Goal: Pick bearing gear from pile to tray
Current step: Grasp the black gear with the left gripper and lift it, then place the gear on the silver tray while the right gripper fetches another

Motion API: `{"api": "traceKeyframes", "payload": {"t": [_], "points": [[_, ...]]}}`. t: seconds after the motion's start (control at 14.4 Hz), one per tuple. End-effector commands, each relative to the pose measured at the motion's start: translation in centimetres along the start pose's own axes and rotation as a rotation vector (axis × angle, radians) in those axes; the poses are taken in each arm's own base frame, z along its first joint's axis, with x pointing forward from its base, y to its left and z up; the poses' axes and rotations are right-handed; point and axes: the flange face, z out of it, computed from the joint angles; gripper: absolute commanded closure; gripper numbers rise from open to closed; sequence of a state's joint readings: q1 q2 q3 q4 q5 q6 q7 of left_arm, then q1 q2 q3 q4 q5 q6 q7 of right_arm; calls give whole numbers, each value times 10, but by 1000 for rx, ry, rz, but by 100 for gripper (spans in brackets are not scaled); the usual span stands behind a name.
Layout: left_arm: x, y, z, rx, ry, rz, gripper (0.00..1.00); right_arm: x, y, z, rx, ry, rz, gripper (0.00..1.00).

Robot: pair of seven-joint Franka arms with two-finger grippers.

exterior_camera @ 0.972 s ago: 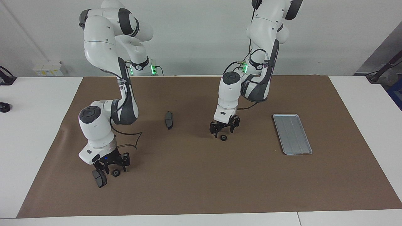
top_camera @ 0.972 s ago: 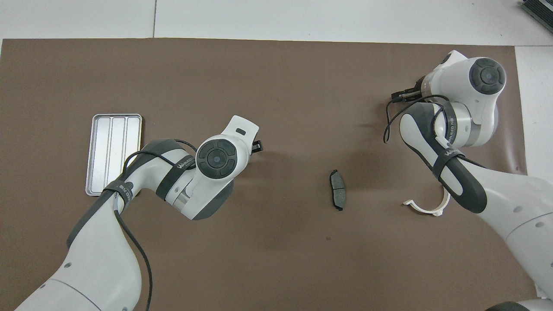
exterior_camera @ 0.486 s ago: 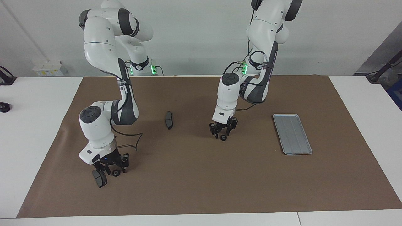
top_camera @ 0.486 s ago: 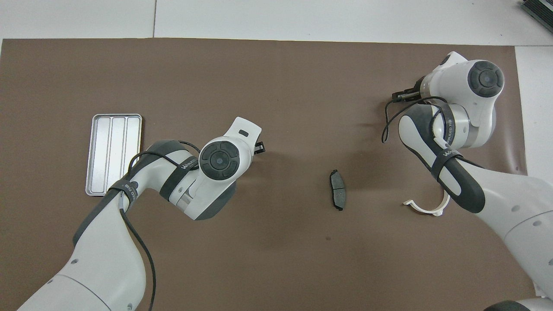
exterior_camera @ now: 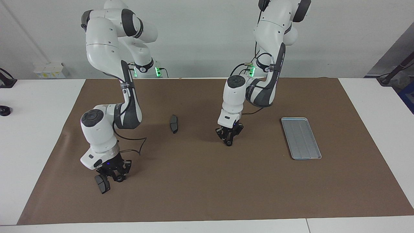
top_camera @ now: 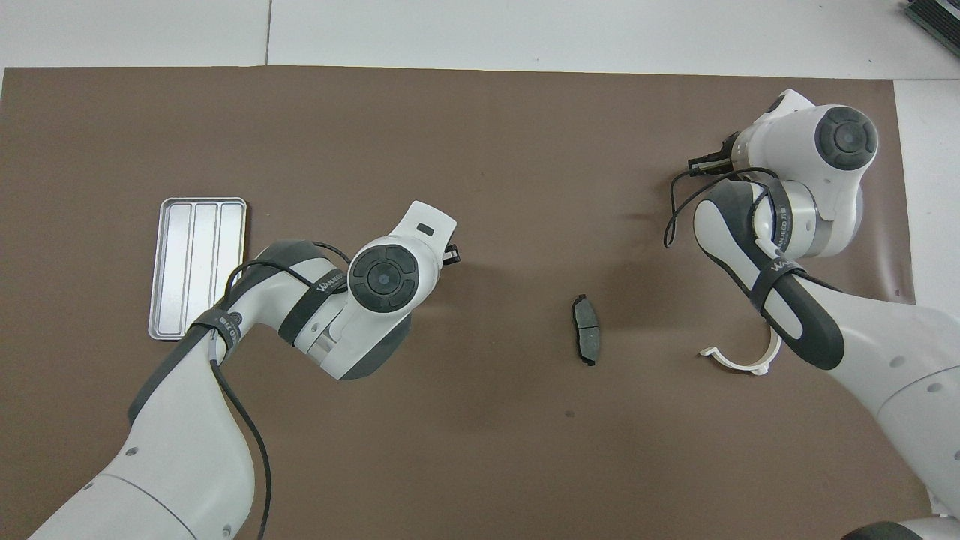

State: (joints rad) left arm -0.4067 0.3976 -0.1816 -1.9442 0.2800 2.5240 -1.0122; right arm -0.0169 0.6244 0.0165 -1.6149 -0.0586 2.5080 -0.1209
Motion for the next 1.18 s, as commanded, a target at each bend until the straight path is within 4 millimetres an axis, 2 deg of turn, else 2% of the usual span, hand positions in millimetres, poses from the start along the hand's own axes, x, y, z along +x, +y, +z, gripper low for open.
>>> {"api": "traceKeyframes", "payload": {"t": [0.0, 0.21, 0.35, 0.42, 0.49, 0.56, 0.69, 0.83, 0.9, 0.97, 1.04, 1.11], "points": [[30, 0, -22, 36, 27, -7, 100, -2, 0, 2, 13, 13, 2, 89], [78, -51, -69, 47, 44, -65, 100, 3, -13, -2, 23, 23, -4, 98], [104, -93, -98, 19, -17, -29, 100, 12, -40, -11, 75, 44, 6, 100], [118, -122, -111, 6, -56, 12, 100, 16, -53, -17, 86, 55, -10, 100], [127, -154, -117, 5, -92, 60, 100, 21, -78, -25, 93, 66, -51, 100], [133, -177, -119, -1, -111, 90, 100, 24, -104, -31, 103, 75, -83, 100], [139, -235, -109, -8, -143, 140, 100, 27, -162, -43, 127, 89, -139, 100], [136, -290, -97, -20, -169, 190, 100, 23, -218, -49, 149, 98, -164, 100], [133, -316, -93, -22, -161, 212, 100, 17, -255, -54, 166, 101, -200, 100], [126, -333, -86, -19, -151, 231, 100, 13, -285, -59, 182, 120, -234, 100], [115, -345, -79, -13, -148, 238, 100, 11, -304, -65, 193, 150, -254, 100], [103, -349, -72, -8, -148, 239, 100, 6, -326, -69, 207, 161, -270, 100]]}}
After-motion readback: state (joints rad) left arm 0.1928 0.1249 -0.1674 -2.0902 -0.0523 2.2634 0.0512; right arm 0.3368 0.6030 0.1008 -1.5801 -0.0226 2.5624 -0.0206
